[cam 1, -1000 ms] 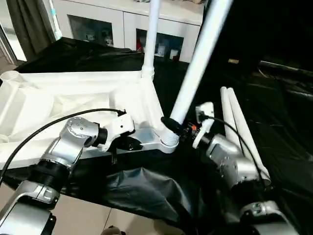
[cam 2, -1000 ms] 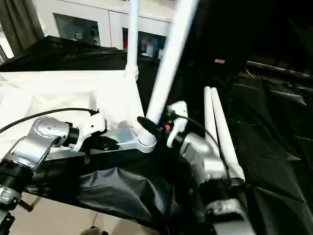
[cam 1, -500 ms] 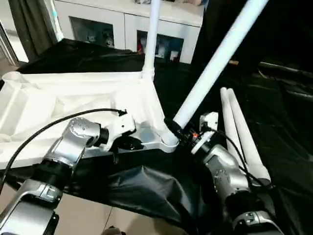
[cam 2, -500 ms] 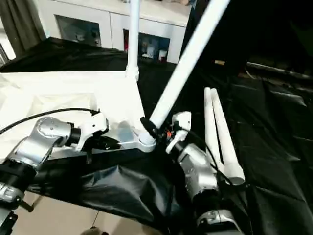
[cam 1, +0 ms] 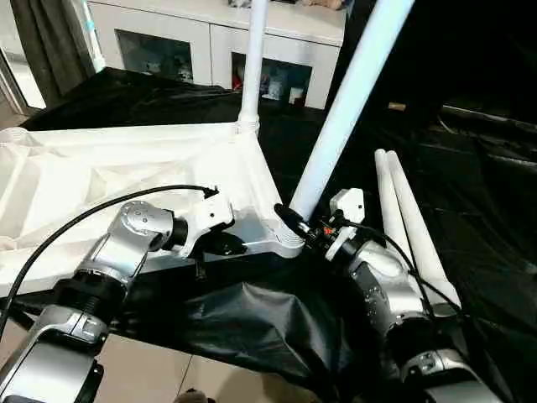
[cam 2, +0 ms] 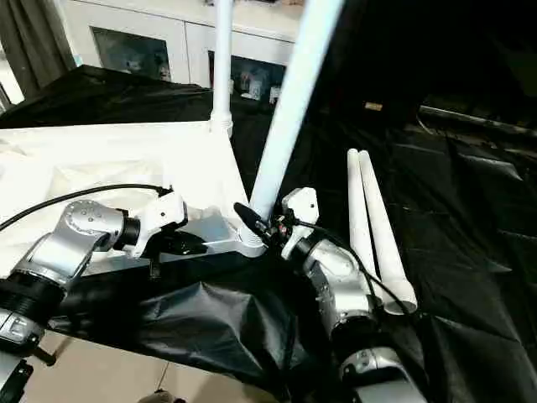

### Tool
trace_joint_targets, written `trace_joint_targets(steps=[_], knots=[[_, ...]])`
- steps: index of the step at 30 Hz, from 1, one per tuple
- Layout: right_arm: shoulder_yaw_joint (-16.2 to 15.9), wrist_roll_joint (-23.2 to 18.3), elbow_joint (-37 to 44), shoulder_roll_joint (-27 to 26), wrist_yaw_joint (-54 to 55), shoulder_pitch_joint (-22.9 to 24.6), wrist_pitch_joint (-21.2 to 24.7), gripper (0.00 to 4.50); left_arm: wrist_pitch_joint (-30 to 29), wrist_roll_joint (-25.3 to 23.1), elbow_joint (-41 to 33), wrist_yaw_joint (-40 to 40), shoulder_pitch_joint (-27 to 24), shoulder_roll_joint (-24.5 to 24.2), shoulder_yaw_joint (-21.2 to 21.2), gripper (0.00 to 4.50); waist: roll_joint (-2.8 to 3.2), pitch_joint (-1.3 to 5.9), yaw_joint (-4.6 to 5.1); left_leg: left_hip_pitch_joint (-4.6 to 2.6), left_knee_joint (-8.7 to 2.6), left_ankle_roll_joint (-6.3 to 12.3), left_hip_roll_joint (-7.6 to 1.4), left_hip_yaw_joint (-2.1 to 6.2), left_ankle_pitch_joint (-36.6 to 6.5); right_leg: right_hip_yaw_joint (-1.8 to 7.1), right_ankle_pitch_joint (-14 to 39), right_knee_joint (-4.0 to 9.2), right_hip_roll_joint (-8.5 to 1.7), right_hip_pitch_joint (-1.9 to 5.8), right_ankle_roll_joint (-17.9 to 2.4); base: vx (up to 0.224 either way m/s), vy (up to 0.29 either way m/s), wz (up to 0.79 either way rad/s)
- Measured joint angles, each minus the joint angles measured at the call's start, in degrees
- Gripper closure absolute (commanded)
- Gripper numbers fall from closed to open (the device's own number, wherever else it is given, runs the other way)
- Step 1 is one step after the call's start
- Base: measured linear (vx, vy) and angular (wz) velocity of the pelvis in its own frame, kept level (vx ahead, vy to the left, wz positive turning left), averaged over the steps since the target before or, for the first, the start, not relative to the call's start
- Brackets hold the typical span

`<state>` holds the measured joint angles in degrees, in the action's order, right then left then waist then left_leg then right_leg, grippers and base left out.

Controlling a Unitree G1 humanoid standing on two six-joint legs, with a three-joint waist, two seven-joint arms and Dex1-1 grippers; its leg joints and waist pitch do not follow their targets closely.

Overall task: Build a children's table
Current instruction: Insert table leg to table base

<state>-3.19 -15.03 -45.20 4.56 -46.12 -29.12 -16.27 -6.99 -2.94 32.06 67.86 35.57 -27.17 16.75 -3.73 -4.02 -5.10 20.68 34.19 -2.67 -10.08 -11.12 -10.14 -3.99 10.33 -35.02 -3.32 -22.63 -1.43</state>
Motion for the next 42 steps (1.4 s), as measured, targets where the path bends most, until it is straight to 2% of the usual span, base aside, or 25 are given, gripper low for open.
trace_joint_targets(steps=[7, 13, 18, 24, 37, 42], knots=[[-1.27, -0.01, -0.02, 3.57, -8.11, -1.96, 4.73, 2.61, 1.24, 0.05, 0.05, 1.66, 0.00, 0.05, 0.50, 4.50, -0.04, 0.03, -0.21, -0.23, -0.08, 0.09, 0.01, 0.00, -0.08, 0.01, 0.11, 0.08, 0.00, 0.33, 0.11, 0.000, 0.000, 0.00], [-2.55, -0.01, 0.21, 6.37, -14.29, -2.46, 4.99, 2.61, 2.55, 0.30, 0.02, 3.27, 0.00, -0.02, 1.05, 4.50, -0.06, 0.05, -0.69, -0.35, -0.47, 0.12, 0.03, -0.01, -0.11, 0.01, 0.36, 0.08, 0.00, 0.47, -0.18, 0.000, 0.000, 0.00], [-5.10, 0.44, 2.84, 9.92, -21.76, -2.05, 5.06, 2.61, 3.70, 0.41, -0.83, 6.45, -0.01, -0.67, 2.22, 4.50, -0.09, 0.07, -1.32, -0.55, -0.77, 0.12, 0.05, -0.02, -0.15, 0.00, 0.72, 0.08, 0.00, 0.63, -0.21, 0.000, 0.000, 0.00], [-5.78, 0.47, 3.90, 10.59, -25.28, -1.81, 5.06, 2.61, 3.68, 0.78, -2.01, 8.73, -0.24, -1.14, 2.91, 4.50, -0.14, 0.11, -1.37, -0.65, -1.08, 0.08, 0.06, -0.04, -0.17, -0.03, 0.93, 0.08, 0.00, 0.63, -0.27, 0.000, 0.000, 0.00], [-5.47, 0.39, 3.91, 10.33, -24.63, -1.58, 5.15, 2.61, 3.45, 0.87, -2.12, 8.68, -0.30, -1.13, 2.91, 4.50, -0.24, 0.17, -1.35, -0.67, -1.11, 0.03, 0.07, -0.04, -0.20, -0.03, 1.01, 0.08, 0.00, 0.64, -0.28, 0.000, 0.000, 0.00], [-2.06, 0.40, -0.30, 6.68, -11.00, -3.09, 6.21, 2.61, 0.25, 0.80, 0.51, 0.56, -0.09, 2.45, 0.38, 4.50, -0.23, 0.16, -0.65, -0.78, -1.01, 0.02, 0.07, -0.03, -0.18, -0.02, 1.14, 0.08, 0.00, 0.69, -0.06, 0.000, 0.000, 0.00]])
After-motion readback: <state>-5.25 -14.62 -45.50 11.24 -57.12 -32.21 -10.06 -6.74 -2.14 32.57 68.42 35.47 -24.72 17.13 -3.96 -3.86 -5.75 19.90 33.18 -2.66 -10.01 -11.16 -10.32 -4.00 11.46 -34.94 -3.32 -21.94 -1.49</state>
